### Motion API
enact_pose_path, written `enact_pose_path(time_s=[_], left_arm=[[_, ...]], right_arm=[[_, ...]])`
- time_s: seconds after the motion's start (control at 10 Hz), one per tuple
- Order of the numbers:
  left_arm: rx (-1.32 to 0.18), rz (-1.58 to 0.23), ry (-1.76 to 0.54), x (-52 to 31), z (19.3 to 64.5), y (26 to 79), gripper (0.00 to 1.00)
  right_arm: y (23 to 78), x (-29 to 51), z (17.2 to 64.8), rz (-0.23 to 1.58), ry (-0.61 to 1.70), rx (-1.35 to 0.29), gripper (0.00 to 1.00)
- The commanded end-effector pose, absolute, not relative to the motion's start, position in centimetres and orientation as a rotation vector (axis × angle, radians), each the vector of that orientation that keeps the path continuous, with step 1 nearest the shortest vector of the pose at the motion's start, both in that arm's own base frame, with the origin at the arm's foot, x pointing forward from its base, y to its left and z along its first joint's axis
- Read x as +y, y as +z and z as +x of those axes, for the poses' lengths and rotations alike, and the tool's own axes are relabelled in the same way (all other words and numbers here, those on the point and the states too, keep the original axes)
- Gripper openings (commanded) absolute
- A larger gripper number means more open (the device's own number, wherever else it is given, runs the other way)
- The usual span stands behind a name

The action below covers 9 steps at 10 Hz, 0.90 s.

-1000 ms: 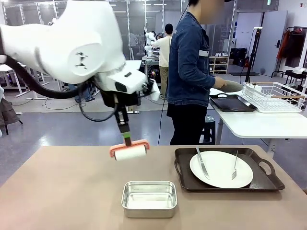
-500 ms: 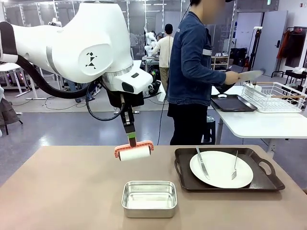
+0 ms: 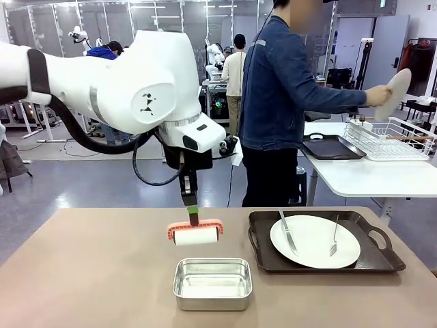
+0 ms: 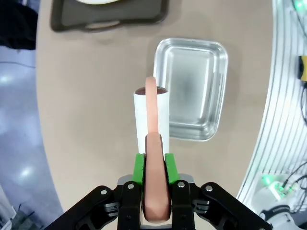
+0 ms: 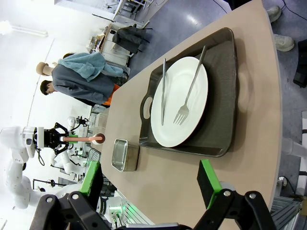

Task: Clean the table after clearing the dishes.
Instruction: Place the Lint Roller back on top of the Airtight Container.

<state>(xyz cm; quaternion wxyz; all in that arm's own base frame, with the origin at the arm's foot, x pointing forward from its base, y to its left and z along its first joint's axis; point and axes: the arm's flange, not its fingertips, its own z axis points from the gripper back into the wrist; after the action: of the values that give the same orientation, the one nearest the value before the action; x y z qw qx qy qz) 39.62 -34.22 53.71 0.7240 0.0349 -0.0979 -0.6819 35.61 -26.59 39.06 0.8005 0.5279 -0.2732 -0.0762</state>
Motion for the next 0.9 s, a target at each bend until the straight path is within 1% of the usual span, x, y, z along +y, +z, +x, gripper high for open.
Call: enact_pose_path(time_s=[0.0,0.3,0.5,0.8], left_arm=[[-0.168,-0.008,-1.56,-34.5,40.9,53.4,0.22],[-0.115,-0.119,-1.592,-35.4,42.2,51.2,0.22],[-0.029,-0.177,-1.593,-35.9,43.1,49.9,0.22],[-0.004,-0.202,-1.614,-36.4,44.8,48.1,0.22]], right_arm=[[39.3,-26.6,35.5,1.134,-0.16,-0.593,1.0],[39.3,-26.6,35.5,1.134,-0.16,-0.593,1.0],[39.3,-26.6,35.5,1.134,-0.16,-0.593,1.0],[39.3,-26.6,35.5,1.134,-0.16,-0.593,1.0]])
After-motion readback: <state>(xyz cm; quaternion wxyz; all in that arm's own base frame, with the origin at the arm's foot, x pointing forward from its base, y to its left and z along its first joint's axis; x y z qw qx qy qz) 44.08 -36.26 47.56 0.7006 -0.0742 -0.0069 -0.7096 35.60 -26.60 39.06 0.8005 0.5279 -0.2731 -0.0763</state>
